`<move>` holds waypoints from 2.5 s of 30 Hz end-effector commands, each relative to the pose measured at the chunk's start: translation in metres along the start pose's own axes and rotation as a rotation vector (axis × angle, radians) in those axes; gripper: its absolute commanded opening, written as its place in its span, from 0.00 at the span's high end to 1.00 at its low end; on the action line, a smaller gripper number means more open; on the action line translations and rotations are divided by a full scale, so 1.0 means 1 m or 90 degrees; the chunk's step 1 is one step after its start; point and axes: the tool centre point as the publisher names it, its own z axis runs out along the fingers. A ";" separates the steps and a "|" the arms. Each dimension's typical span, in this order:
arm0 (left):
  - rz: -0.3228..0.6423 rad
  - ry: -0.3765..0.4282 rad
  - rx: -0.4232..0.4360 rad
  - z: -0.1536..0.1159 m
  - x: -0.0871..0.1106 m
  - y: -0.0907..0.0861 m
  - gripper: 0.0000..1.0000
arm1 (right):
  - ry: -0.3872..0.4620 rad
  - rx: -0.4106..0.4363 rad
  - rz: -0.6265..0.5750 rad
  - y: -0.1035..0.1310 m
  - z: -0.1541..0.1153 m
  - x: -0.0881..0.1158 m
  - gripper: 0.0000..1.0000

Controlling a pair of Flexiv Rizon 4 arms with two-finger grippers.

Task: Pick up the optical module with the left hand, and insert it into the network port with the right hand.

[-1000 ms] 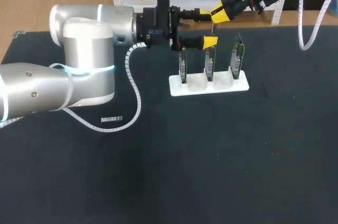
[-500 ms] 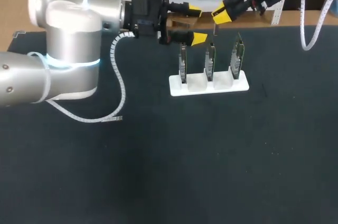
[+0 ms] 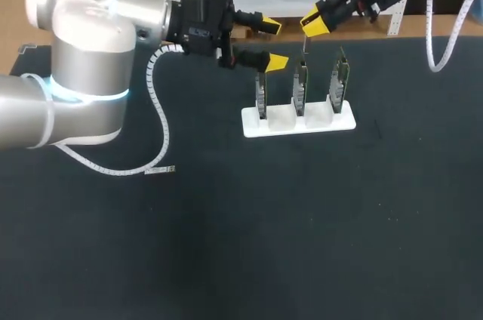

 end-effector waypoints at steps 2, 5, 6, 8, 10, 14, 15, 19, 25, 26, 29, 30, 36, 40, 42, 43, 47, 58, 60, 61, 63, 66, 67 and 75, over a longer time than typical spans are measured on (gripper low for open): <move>-0.004 0.045 0.015 0.004 -0.002 0.010 0.00 | 0.000 -0.003 0.000 -0.001 0.001 0.000 1.00; -0.001 0.075 0.018 0.004 -0.004 0.012 0.00 | 0.000 -0.004 0.001 -0.001 0.000 0.001 1.00; 0.000 0.077 0.018 0.005 -0.005 0.012 0.00 | 0.000 -0.004 0.001 -0.001 0.000 0.001 1.00; 0.000 0.078 0.020 0.005 -0.006 0.013 0.00 | -0.001 -0.005 0.001 -0.002 0.000 0.002 1.00; 0.000 0.083 0.022 0.005 -0.006 0.013 0.00 | -0.003 -0.005 0.001 -0.002 0.000 0.002 1.00; -0.004 0.083 0.024 0.006 -0.005 0.013 0.00 | -0.004 -0.006 0.000 -0.002 0.000 0.002 1.00; -0.005 0.080 0.023 0.006 -0.004 0.013 0.00 | -0.004 -0.006 0.000 -0.002 0.000 0.002 1.00; -0.010 0.082 0.022 0.006 -0.002 0.011 0.00 | -0.009 -0.016 -0.006 -0.002 0.000 0.002 1.00; -0.011 0.103 0.017 0.005 -0.002 0.010 0.00 | -0.001 -0.017 -0.022 0.000 0.001 0.002 1.00; -0.011 0.107 0.017 0.005 -0.002 0.010 0.00 | -0.001 -0.018 -0.022 0.000 0.001 0.001 1.00; -0.012 0.109 0.017 0.006 -0.001 0.011 0.00 | 0.000 -0.018 -0.021 0.000 0.001 0.002 1.00; -0.012 0.110 0.018 0.006 0.000 0.011 0.00 | 0.000 -0.018 -0.021 0.000 0.000 0.002 1.00; -0.024 0.112 0.019 0.008 0.004 0.011 0.00 | 0.002 -0.018 -0.021 -0.001 0.000 0.002 1.00; -0.029 0.123 0.022 0.008 0.007 0.011 0.00 | 0.003 -0.018 -0.021 -0.001 0.000 0.003 1.00; -0.032 0.126 0.022 0.008 0.008 0.010 0.00 | 0.003 -0.018 -0.020 -0.001 0.000 0.003 1.00; -0.033 0.125 0.022 0.008 0.008 0.010 0.00 | 0.004 -0.018 -0.020 -0.001 0.000 0.004 1.00; -0.036 0.126 0.022 0.009 0.009 0.010 0.00 | 0.003 -0.016 -0.019 -0.001 -0.001 0.004 1.00; -0.042 0.118 0.028 0.012 0.012 0.010 0.00 | 0.006 -0.014 -0.019 -0.001 -0.002 0.005 1.00; -0.042 0.117 0.035 0.013 0.012 0.011 0.00 | 0.006 -0.015 -0.019 -0.001 -0.002 0.005 1.00; -0.041 0.117 0.035 0.013 0.011 0.011 0.00 | 0.006 -0.015 -0.019 -0.001 -0.002 0.005 1.00; -0.041 0.117 0.035 0.013 0.011 0.011 0.00 | 0.006 -0.015 -0.019 -0.001 -0.001 0.005 1.00; -0.041 0.117 0.035 0.013 0.011 0.011 0.00 | 0.007 -0.017 -0.018 -0.002 -0.001 0.006 1.00; -0.041 0.117 0.035 0.013 0.011 0.011 0.00 | 0.008 -0.017 -0.018 -0.002 0.000 0.006 1.00; -0.041 0.117 0.035 0.013 0.011 0.011 0.00 | 0.023 -0.019 -0.026 0.000 0.000 0.005 1.00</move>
